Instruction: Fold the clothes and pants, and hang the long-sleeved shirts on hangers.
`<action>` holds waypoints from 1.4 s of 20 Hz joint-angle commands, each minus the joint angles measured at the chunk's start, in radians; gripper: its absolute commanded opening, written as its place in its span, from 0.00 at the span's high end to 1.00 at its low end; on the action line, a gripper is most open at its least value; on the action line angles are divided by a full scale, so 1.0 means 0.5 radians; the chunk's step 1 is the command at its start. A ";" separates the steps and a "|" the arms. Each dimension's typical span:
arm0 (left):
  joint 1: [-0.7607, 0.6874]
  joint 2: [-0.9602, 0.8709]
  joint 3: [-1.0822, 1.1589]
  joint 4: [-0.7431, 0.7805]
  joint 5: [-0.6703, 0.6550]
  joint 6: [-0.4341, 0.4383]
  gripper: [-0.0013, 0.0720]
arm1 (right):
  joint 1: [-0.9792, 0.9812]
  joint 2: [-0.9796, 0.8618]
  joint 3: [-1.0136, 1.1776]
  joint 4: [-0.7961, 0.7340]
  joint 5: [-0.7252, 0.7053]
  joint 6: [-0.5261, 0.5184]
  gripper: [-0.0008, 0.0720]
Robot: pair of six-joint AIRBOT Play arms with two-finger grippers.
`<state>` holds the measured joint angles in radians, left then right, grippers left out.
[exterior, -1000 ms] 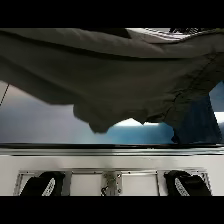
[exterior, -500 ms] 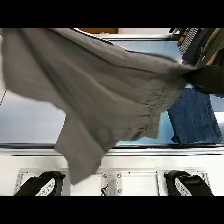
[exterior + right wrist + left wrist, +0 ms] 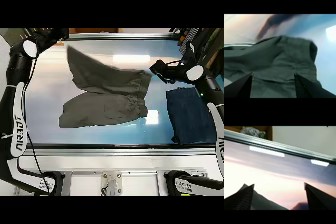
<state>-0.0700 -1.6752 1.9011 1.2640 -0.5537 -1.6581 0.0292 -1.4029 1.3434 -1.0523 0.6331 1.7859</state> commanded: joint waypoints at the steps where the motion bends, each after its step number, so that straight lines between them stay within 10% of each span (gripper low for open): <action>1: 0.082 -0.142 0.233 0.011 -0.403 0.025 0.03 | -0.070 -0.025 -0.006 0.071 -0.385 -0.144 0.24; 6: 0.448 0.134 -0.088 0.096 -1.135 0.016 0.03 | -0.224 0.392 -0.014 -0.085 0.037 -0.552 0.34; 16: 0.842 0.874 -2.229 -0.034 -0.837 0.001 0.03 | -0.225 1.052 -0.439 -0.311 0.622 -0.544 0.34; 28: 0.620 0.590 -2.344 -0.507 -0.752 0.091 0.03 | -0.225 1.068 -0.464 -0.228 0.621 -0.536 0.34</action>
<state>0.2871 -1.3506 0.7185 1.0267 -0.9226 -1.6234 -0.0830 -0.8707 1.1122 -1.1687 0.9409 1.5169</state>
